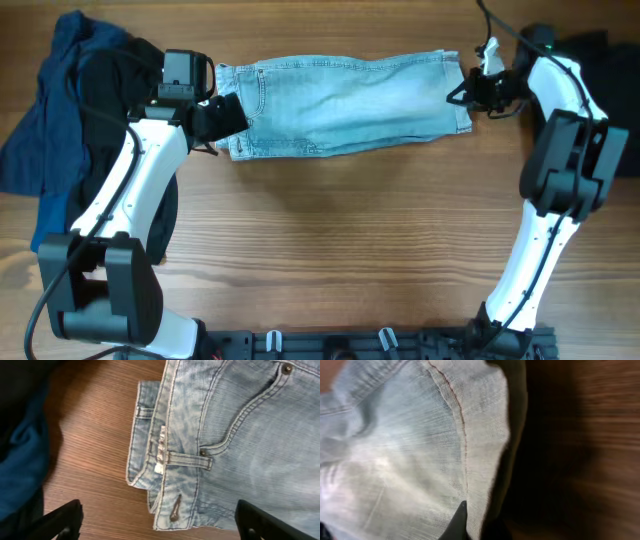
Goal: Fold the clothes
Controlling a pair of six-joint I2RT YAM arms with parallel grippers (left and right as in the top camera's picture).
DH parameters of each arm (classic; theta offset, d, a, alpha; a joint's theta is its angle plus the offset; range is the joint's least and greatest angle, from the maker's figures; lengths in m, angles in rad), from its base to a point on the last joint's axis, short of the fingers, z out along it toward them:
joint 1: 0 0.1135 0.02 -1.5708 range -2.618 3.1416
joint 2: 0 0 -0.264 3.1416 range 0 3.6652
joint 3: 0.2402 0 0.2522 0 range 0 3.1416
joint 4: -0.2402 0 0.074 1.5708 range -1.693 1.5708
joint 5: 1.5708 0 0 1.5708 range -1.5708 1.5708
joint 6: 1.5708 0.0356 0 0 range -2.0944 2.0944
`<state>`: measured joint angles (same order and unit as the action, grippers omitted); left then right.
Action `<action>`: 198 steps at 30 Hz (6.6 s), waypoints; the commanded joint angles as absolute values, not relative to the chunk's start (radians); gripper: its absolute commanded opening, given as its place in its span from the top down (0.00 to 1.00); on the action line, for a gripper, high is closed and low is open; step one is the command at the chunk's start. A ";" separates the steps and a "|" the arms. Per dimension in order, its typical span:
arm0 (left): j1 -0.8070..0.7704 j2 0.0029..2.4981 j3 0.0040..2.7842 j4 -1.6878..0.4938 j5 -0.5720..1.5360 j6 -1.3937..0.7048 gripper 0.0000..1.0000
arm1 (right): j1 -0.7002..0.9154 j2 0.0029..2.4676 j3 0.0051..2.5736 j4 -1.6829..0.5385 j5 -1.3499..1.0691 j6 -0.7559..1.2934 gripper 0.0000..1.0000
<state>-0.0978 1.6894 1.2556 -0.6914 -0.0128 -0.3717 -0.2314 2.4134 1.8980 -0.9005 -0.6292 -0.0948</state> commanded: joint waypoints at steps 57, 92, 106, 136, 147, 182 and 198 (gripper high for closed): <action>-0.093 1.700 1.263 -0.621 0.086 -0.369 0.00 | 0.476 2.184 1.898 -0.711 -0.513 0.104 0.79; -0.094 1.700 1.263 -0.611 0.109 -0.371 0.02 | 0.157 2.127 1.903 -1.024 -0.389 0.051 0.05; -0.084 1.691 1.268 -0.590 0.123 -0.361 0.02 | 0.186 2.138 1.903 -1.089 -0.392 -0.001 0.11; 0.154 1.552 1.343 -0.727 0.194 -0.344 0.01 | 0.263 2.136 1.500 -0.881 -0.313 0.331 0.96; 0.152 1.552 1.343 -0.728 0.218 -0.344 0.00 | 0.195 2.144 1.478 -0.397 0.037 0.348 0.96; 0.153 1.552 1.343 -0.720 0.220 -0.343 0.01 | 0.397 1.984 1.411 -0.657 -0.400 0.955 0.00; 0.154 1.552 1.343 -0.745 0.220 -0.291 0.00 | 0.457 2.036 1.406 -0.389 -0.266 1.234 0.00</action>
<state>0.1528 1.5555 1.3308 -0.7414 0.2077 -0.3260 0.4232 1.9846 1.4071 -0.4149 -0.3153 1.1641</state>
